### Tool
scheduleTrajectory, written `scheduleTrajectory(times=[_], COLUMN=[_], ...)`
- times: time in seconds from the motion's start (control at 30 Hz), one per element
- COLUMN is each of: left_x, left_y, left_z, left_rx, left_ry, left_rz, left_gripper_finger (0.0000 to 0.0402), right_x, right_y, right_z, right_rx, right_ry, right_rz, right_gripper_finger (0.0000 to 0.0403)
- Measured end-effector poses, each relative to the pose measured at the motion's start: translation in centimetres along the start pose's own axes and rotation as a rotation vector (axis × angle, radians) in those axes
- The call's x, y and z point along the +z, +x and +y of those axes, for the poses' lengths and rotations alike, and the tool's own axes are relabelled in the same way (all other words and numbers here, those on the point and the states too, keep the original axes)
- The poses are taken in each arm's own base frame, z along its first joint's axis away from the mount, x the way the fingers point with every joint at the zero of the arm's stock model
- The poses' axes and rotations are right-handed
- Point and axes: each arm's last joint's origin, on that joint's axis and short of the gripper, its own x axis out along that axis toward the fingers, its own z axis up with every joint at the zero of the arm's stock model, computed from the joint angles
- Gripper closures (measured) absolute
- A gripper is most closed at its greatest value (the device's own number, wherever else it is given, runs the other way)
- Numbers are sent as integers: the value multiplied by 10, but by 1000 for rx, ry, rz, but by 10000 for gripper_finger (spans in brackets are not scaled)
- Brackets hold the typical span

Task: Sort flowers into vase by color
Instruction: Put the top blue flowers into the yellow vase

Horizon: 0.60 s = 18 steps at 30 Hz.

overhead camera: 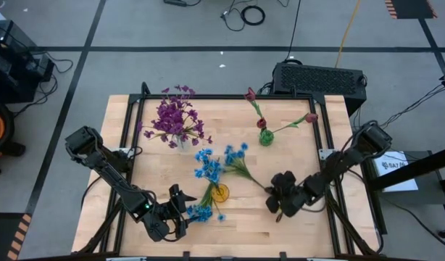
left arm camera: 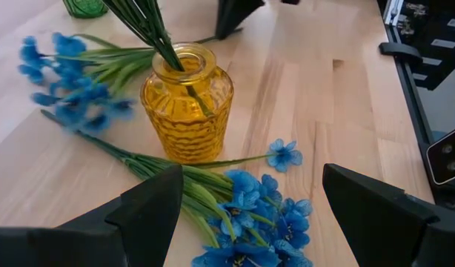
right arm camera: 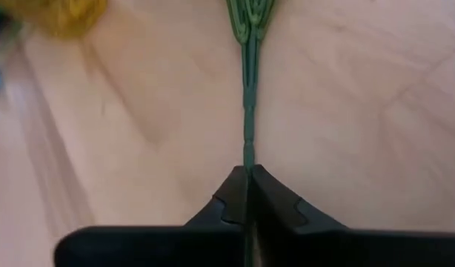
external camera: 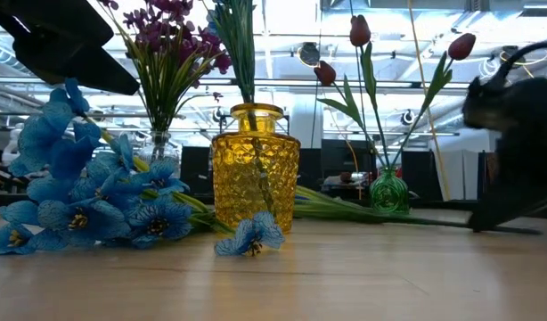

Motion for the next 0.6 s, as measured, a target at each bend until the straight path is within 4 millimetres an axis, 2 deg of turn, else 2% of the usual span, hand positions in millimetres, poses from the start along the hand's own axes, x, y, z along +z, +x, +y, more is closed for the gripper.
scheduleTrajectory(times=[0.1,0.3,0.47,0.6], left_x=[0,0,0,0], left_y=[0,0,0,0], left_z=[0,0,0,0], left_rx=[0,0,-1,-1], left_ry=[-4,0,0,0], left_rz=[0,0,1,1], left_gripper_finger=[72,72,72,72], right_x=[-1,10,20,32], right_y=[-9,-19,-15,-3], right_z=[11,25,27,31], right_rx=[-31,-114,-123,-105], right_ry=[-61,-174,-235,-255], right_rz=[9,-38,-122,-155], right_gripper_finger=[372,280,221,200])
